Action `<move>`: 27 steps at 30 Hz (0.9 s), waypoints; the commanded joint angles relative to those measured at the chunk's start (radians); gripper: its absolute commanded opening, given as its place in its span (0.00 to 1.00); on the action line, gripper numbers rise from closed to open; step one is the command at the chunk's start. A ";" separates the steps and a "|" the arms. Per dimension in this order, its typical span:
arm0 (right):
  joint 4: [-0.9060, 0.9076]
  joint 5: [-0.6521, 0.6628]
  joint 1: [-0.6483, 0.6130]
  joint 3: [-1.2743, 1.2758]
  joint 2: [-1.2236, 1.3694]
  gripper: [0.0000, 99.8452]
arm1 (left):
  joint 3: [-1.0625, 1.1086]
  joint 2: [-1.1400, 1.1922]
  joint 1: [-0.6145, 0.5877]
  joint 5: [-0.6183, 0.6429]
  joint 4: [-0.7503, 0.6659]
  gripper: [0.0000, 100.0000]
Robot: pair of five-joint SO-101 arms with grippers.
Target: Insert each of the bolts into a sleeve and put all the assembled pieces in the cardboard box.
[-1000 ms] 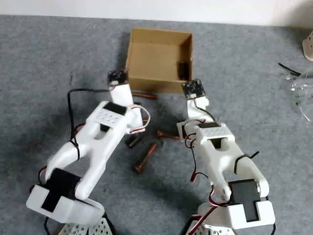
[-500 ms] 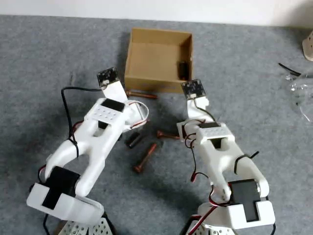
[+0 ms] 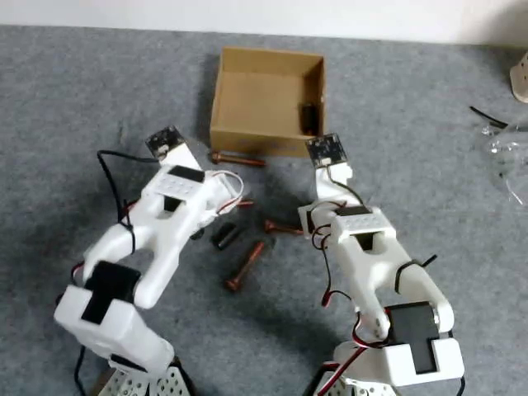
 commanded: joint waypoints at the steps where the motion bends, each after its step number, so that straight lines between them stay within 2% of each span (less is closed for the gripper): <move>1: -0.028 0.014 0.016 -0.041 -0.010 0.00 | -0.079 0.039 -0.010 0.012 -0.014 0.18; 3: -0.028 0.014 0.016 -0.041 -0.010 0.00 | -0.108 0.059 -0.015 0.012 -0.014 0.16; 15: -0.028 0.014 0.016 -0.041 -0.013 0.00 | -0.124 0.076 -0.022 0.012 -0.012 0.16; 21: -0.028 0.014 0.016 -0.041 -0.013 0.00 | -0.085 0.099 -0.024 0.014 -0.087 0.15; 27: -0.028 0.014 0.016 -0.041 -0.013 0.00 | -0.125 0.142 -0.033 0.014 -0.087 0.15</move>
